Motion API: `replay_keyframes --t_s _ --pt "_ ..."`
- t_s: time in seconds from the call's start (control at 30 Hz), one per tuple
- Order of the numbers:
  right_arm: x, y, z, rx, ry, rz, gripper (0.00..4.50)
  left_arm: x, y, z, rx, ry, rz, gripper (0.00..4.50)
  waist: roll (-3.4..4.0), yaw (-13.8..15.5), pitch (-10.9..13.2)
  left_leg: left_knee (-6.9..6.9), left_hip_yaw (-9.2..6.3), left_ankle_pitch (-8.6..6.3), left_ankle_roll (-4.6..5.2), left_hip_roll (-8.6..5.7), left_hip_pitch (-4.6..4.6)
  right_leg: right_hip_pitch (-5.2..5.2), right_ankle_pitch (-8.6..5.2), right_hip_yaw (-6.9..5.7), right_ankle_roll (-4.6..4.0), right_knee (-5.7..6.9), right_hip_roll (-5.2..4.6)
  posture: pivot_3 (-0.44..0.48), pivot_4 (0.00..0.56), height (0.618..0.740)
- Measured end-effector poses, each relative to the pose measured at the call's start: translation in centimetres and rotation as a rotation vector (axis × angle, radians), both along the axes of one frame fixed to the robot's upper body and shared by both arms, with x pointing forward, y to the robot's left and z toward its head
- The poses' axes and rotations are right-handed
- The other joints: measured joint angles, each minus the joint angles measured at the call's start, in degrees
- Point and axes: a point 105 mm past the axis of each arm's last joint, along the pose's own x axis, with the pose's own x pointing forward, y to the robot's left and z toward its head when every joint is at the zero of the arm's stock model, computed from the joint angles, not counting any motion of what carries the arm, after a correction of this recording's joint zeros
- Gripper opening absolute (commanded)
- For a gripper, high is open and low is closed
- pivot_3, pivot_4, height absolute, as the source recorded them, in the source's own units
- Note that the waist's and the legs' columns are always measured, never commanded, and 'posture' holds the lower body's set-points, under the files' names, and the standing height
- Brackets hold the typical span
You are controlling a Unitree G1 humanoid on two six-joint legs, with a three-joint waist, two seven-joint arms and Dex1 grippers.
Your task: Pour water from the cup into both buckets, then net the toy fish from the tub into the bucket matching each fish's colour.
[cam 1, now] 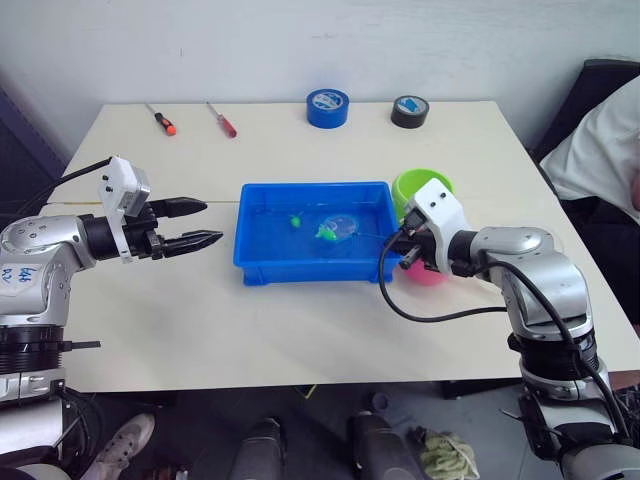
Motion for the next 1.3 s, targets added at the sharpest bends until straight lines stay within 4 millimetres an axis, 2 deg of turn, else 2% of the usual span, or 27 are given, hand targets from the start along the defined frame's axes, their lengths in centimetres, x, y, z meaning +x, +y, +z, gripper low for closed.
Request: replay_keyframes --t_s 0.27,0.4,0.53,0.63,0.77,0.9,1.07,1.13,1.2,1.3 --pt "0.0 -0.7 0.9 0.02 -0.02 -0.012 0.0 0.3 0.1 -0.1 -0.001 0.006 -0.003 3.58 0.0 0.03 0.0 -0.02 0.01 0.0 0.0 0.0 -0.01 0.01 0.0 0.0 0.0 -0.08 -0.02 0.0 0.15 0.734" --pt "0.0 -1.5 2.4 0.077 -0.067 -0.022 0.0 0.7 -1.1 0.7 -0.005 -0.024 -0.056 3.58 0.0 0.22 0.0 -0.01 0.01 0.0 0.0 -0.04 -0.03 0.01 0.0 -0.01 0.0 -0.08 0.0 0.0 0.15 0.734" --pt "0.9 -5.5 5.8 0.111 -0.181 -0.137 0.0 1.4 -1.6 0.7 -0.01 -0.017 -0.076 3.58 0.0 0.45 0.0 -0.03 0.03 0.0 0.01 -0.09 -0.04 0.03 0.0 -0.01 0.0 -0.18 0.01 0.0 0.15 0.734" --pt "1.3 -7.7 6.9 0.106 -0.225 -0.204 0.0 1.7 -1.9 0.6 -0.008 -0.019 -0.09 3.58 0.0 0.53 0.0 -0.08 0.04 0.0 0.01 -0.04 -0.03 0.03 0.0 -0.01 0.0 -0.22 0.01 0.0 0.15 0.734" --pt "1.8 -10.7 7.1 0.06 -0.251 -0.282 0.0 2.1 -2.4 1.0 -0.012 -0.031 -0.112 3.58 0.0 0.3 0.0 -0.09 0.1 0.0 0.01 -0.04 -0.03 0.02 0.0 0.02 0.01 -0.21 0.04 0.0 0.15 0.734" --pt "2.1 -12.1 6.9 0.013 -0.28 -0.314 0.0 2.3 -2.5 1.1 -0.012 -0.035 -0.117 3.58 0.0 0.06 0.0 -0.08 0.1 0.0 0.01 -0.03 -0.03 0.02 0.0 0.02 0.01 -0.2 0.06 0.0 0.15 0.734" --pt "2.3 -12.8 6.2 -0.061 -0.288 -0.326 0.0 2.3 -2.6 0.9 -0.004 -0.032 -0.122 3.58 0.0 -0.03 0.0 -0.06 0.13 0.0 0.01 -0.03 -0.03 0.01 0.0 0.06 0.01 -0.17 0.07 0.0 0.15 0.734" --pt "2.4 -12.9 5.6 -0.166 -0.318 -0.315 0.0 2.4 -2.7 0.9 -0.005 -0.031 -0.127 3.58 0.0 0.02 0.0 -0.05 0.12 0.0 0.01 -0.03 -0.03 0.01 0.0 0.05 0.01 -0.17 0.07 0.0 0.15 0.734" --pt "2.6 -13.0 4.2 -0.37 -0.372 -0.278 0.0 2.5 -2.4 0.7 -0.008 -0.021 -0.119 3.58 0.0 0.02 0.0 -0.04 0.14 0.0 0.01 -0.04 -0.03 0.01 0.0 0.06 0.01 -0.19 0.11 0.0 0.15 0.734" --pt "2.7 -12.4 3.5 -0.509 -0.425 -0.223 0.0 2.5 -2.6 0.6 -0.008 -0.018 -0.125 3.58 0.0 0.07 0.0 -0.04 0.13 0.0 0.01 -0.04 -0.03 0.0 0.0 0.06 0.01 -0.16 0.11 0.0 0.15 0.734"
